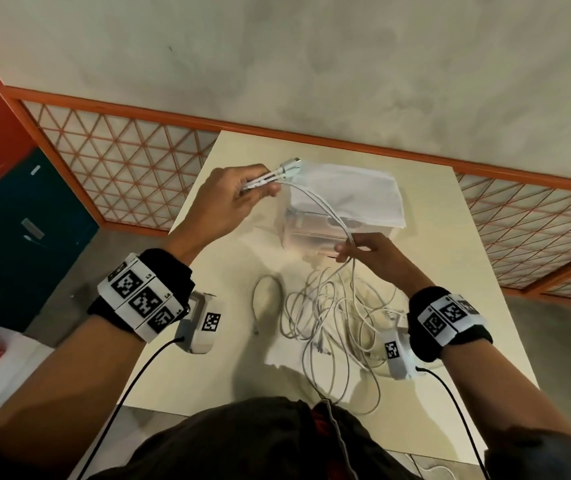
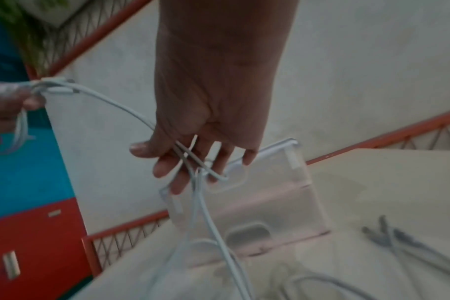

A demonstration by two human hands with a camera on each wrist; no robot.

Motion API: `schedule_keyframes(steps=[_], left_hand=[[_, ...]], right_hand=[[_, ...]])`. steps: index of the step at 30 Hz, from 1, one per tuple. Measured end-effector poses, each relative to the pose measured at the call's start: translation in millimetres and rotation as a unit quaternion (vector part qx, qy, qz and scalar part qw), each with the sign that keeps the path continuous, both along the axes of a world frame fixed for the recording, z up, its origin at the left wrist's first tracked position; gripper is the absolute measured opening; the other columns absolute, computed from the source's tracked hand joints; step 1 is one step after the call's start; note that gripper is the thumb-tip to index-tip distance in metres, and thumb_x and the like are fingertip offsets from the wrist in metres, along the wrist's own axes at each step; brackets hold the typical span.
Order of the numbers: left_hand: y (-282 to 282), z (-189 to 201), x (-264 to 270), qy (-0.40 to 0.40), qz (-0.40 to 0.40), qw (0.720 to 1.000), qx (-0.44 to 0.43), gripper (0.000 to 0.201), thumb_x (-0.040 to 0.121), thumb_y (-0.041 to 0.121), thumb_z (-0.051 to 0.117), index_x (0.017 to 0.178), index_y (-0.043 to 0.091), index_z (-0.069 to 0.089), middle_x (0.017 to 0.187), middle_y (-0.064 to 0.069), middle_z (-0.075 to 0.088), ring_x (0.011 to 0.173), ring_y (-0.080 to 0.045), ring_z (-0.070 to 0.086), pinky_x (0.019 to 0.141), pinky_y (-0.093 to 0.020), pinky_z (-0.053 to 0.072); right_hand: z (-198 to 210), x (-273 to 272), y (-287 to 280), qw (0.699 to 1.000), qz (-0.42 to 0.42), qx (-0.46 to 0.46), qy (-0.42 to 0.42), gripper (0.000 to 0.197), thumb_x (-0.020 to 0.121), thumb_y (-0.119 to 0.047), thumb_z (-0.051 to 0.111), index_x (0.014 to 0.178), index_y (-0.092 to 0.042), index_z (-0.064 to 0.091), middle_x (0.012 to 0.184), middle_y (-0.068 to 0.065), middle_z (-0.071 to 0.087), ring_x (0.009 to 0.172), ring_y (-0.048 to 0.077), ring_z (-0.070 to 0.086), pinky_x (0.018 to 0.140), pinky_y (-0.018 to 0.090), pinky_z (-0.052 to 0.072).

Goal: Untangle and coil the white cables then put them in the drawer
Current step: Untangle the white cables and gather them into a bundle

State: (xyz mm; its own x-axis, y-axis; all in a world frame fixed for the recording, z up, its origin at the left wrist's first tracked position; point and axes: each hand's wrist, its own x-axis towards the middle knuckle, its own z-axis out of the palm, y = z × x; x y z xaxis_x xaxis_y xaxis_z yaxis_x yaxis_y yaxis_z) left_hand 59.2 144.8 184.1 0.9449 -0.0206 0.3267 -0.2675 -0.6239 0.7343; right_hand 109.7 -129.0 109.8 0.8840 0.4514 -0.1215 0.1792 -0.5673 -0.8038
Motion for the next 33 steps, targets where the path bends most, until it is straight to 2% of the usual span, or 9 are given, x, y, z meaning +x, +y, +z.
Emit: schedule_keyframes(steps=[4, 7, 12, 14, 17, 21, 24, 28, 33], left_hand=[[7.3, -20.5, 6.6, 0.051, 0.058, 0.997, 0.024, 0.029, 0.081, 0.046, 0.06, 0.084, 0.018, 0.066, 0.055, 0.011, 0.052, 0.057, -0.014, 0.052, 0.059, -0.033, 0.039], [4.4, -33.9, 9.8, 0.111, 0.103, 0.987, 0.047, 0.036, 0.078, 0.04, 0.073, 0.106, 0.017, 0.065, 0.091, -0.001, 0.066, 0.088, -0.024, 0.062, 0.077, -0.035, 0.048], [-22.2, -30.3, 5.4, 0.004, 0.144, 0.988, -0.058, 0.035, 0.092, 0.036, 0.057, 0.078, 0.004, 0.061, 0.072, -0.015, 0.063, 0.066, -0.025, 0.056, 0.058, -0.028, 0.035], [-36.6, -24.6, 2.2, -0.011, 0.114, 0.985, -0.126, 0.03, 0.098, 0.032, 0.044, 0.073, 0.016, 0.048, 0.069, -0.014, 0.059, 0.059, -0.021, 0.05, 0.058, -0.031, 0.035], [-66.2, -24.1, -4.8, -0.023, 0.01, 0.992, -0.127, 0.022, 0.102, 0.028, 0.032, 0.082, 0.023, 0.04, 0.066, -0.001, 0.05, 0.058, -0.015, 0.047, 0.061, -0.035, 0.039], [-93.0, -47.7, -11.5, -0.073, -0.021, 0.997, 0.021, 0.04, 0.102, 0.034, 0.022, 0.104, 0.008, 0.053, 0.089, -0.006, 0.056, 0.082, -0.012, 0.047, 0.074, -0.025, 0.044], [-94.0, -58.9, -6.1, -0.026, 0.006, 0.999, 0.029, 0.031, 0.102, 0.035, 0.024, 0.097, 0.01, 0.043, 0.066, 0.0, 0.056, 0.062, -0.022, 0.051, 0.056, -0.04, 0.041], [-92.6, -53.7, -4.4, -0.033, 0.043, 0.997, 0.063, 0.027, 0.102, 0.031, 0.03, 0.097, 0.008, 0.043, 0.052, 0.008, 0.036, 0.051, -0.026, 0.041, 0.052, -0.032, 0.027], [-84.3, -39.2, 6.9, -0.078, 0.077, 0.994, -0.012, 0.033, 0.09, 0.04, 0.056, 0.085, 0.014, 0.037, 0.057, 0.011, 0.037, 0.054, -0.029, 0.051, 0.052, -0.032, 0.038]], right_hand=[[-5.8, -2.3, -9.6, 0.976, -0.02, -0.181, -0.118, 0.024, 0.094, -0.042, 0.05, 0.079, -0.033, 0.067, 0.094, -0.011, 0.068, 0.11, 0.02, 0.04, 0.086, 0.034, 0.02], [15.0, -6.6, -1.3, 0.942, 0.017, -0.262, -0.21, 0.029, 0.097, -0.038, 0.045, 0.088, -0.026, 0.07, 0.086, 0.0, 0.062, 0.106, 0.023, 0.038, 0.073, 0.03, 0.011], [39.7, -11.5, 9.8, 0.875, 0.118, -0.445, -0.15, 0.029, 0.099, -0.033, 0.042, 0.095, -0.016, 0.064, 0.101, 0.003, 0.068, 0.107, 0.021, 0.053, 0.086, 0.034, 0.021], [44.2, -17.0, 17.3, 0.856, 0.155, -0.481, -0.111, 0.022, 0.099, -0.032, 0.042, 0.093, -0.018, 0.059, 0.105, 0.002, 0.068, 0.108, 0.021, 0.057, 0.094, 0.036, 0.028], [48.1, -23.3, 31.8, 0.864, 0.177, -0.459, -0.108, 0.028, 0.099, -0.033, 0.041, 0.09, -0.015, 0.061, 0.104, 0.006, 0.066, 0.109, 0.023, 0.053, 0.095, 0.037, 0.028], [55.9, -25.2, 42.7, 0.927, 0.172, -0.295, -0.154, 0.032, 0.095, -0.029, 0.049, 0.071, -0.014, 0.064, 0.084, 0.003, 0.068, 0.089, 0.014, 0.041, 0.085, 0.033, 0.027], [61.3, -21.1, 36.0, 0.95, 0.168, -0.197, -0.175, 0.029, 0.095, -0.022, 0.051, 0.071, -0.012, 0.066, 0.066, -0.009, 0.06, 0.065, 0.003, 0.048, 0.072, 0.021, 0.033], [53.6, -16.9, 21.8, 0.979, 0.109, -0.107, -0.135, 0.03, 0.092, -0.03, 0.057, 0.078, -0.006, 0.068, 0.074, 0.003, 0.063, 0.06, 0.003, 0.051, 0.061, 0.011, 0.037], [35.3, -11.0, -4.7, 0.996, -0.025, 0.024, -0.084, 0.015, 0.094, -0.016, 0.055, 0.095, -0.008, 0.068, 0.093, 0.008, 0.069, 0.073, -0.004, 0.064, 0.067, 0.02, 0.049]])
